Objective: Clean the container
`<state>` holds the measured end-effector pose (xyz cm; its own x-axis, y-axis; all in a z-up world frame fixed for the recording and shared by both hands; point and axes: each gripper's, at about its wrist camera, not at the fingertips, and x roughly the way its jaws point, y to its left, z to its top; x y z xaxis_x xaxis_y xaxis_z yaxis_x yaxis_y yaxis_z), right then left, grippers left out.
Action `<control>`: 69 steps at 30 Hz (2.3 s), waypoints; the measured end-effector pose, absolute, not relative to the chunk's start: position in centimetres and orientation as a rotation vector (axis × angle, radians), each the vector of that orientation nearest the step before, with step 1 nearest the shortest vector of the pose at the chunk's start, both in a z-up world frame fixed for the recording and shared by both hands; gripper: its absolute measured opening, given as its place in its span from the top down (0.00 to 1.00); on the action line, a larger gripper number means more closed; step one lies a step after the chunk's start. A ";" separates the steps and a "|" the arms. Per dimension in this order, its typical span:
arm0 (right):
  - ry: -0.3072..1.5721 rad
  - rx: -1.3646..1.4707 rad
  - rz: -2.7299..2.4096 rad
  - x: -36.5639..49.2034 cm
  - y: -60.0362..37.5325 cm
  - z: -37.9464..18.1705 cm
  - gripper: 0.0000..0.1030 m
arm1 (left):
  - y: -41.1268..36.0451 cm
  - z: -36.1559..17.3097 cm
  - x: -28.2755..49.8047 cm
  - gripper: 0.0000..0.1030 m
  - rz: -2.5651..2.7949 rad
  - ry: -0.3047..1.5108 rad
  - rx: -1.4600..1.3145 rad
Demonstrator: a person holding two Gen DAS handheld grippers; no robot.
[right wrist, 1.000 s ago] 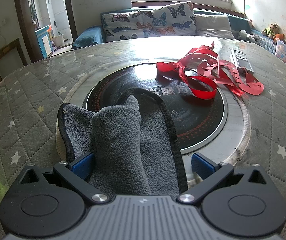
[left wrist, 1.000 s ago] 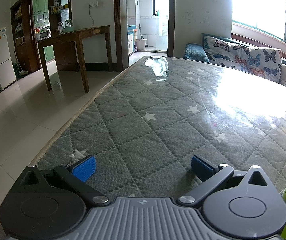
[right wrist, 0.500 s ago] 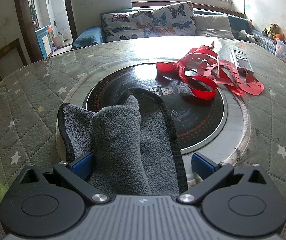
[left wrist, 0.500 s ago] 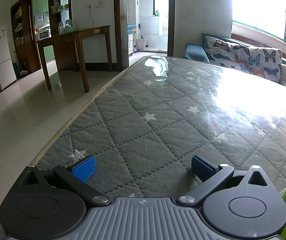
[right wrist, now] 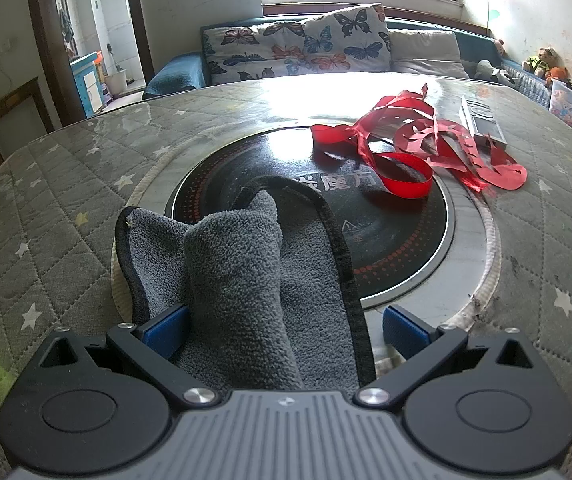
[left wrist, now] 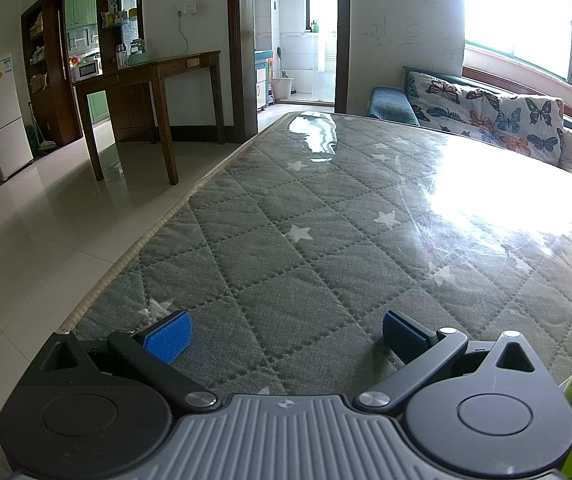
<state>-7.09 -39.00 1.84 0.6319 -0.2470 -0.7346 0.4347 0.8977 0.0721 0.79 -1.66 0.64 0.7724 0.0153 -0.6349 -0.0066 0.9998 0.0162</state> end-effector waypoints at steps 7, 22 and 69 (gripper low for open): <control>0.797 0.253 -0.394 -7.1 -39.0 1.8 0.00 | -1.7 0.6 0.8 0.00 0.012 0.688 0.013; 0.797 0.253 -0.395 -7.1 -39.0 1.8 0.00 | -1.7 0.6 0.8 0.00 0.012 0.688 0.013; 0.769 0.241 -0.393 -7.4 -38.8 1.6 0.00 | -1.7 0.6 0.8 0.00 0.012 0.688 0.013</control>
